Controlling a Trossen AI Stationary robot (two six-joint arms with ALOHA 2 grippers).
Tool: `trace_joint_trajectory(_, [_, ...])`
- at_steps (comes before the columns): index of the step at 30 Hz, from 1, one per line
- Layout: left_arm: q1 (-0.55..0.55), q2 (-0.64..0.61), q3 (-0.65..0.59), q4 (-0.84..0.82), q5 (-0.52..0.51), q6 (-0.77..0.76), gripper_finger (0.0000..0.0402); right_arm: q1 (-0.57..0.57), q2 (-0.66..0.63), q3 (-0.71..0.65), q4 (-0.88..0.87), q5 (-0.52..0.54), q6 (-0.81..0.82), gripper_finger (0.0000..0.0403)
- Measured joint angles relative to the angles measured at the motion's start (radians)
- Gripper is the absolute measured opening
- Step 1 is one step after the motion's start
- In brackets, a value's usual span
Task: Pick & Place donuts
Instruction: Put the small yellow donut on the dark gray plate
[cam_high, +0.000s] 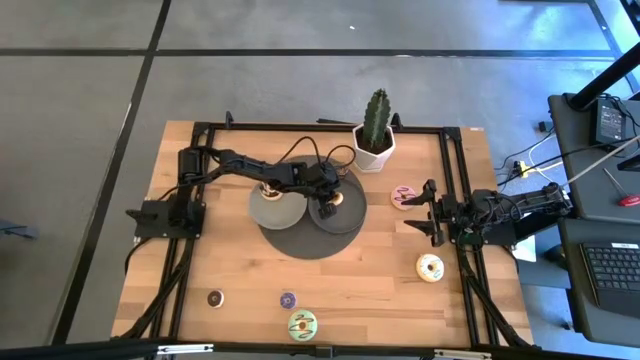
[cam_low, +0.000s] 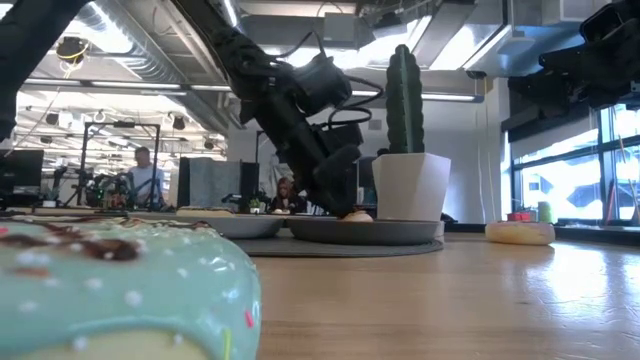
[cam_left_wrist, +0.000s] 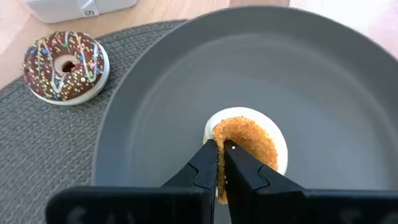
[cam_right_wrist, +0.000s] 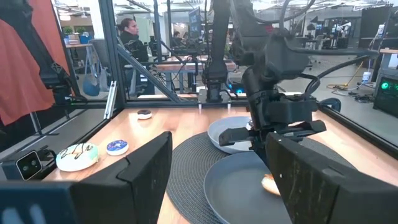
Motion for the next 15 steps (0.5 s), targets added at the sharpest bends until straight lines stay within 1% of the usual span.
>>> trace_joint_trajectory(10, [0.0,0.001,0.0,-0.001,0.003,0.0,0.0017,0.0,0.0,0.0,0.0,0.0,0.0,0.0259])
trace_joint_trajectory(15, [0.0,0.001,0.0,-0.004,0.032,0.0,0.0044,0.0,0.0,0.0,0.0,0.0,0.0,0.0259])
